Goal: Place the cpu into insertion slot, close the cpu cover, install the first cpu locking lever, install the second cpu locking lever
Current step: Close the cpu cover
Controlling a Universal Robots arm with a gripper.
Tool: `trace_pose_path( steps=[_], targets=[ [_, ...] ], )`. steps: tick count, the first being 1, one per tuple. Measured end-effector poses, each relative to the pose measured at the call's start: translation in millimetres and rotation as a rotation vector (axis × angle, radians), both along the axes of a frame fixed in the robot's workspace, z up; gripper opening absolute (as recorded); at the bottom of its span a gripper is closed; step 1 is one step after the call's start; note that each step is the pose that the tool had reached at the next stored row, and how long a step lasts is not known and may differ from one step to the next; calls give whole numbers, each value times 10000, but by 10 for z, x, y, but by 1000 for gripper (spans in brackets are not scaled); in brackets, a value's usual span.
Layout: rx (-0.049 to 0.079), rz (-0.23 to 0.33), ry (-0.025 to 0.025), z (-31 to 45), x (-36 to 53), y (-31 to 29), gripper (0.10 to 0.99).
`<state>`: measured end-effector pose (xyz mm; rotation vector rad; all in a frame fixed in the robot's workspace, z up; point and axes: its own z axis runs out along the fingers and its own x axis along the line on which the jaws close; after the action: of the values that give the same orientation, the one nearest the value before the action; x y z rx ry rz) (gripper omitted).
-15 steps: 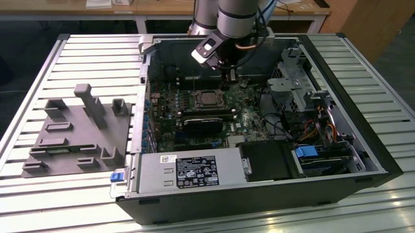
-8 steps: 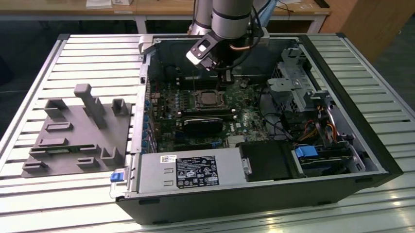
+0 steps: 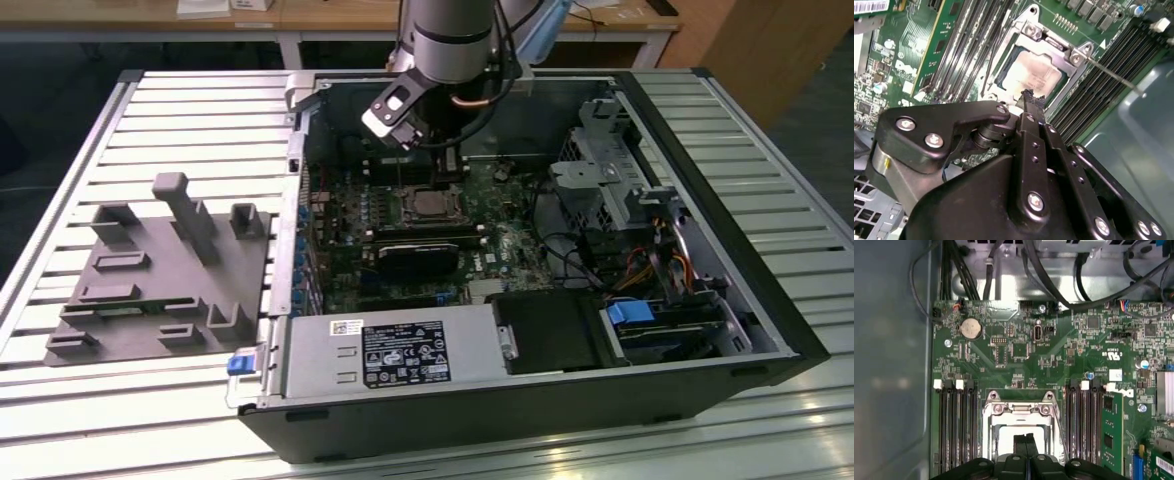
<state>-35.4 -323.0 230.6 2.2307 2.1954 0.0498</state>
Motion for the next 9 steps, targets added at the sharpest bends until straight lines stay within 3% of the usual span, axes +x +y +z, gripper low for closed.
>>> trace_pose_path(
  steps=[9],
  targets=[
    [2, 0, -1, -48, -103, -8, 106]
  ],
)
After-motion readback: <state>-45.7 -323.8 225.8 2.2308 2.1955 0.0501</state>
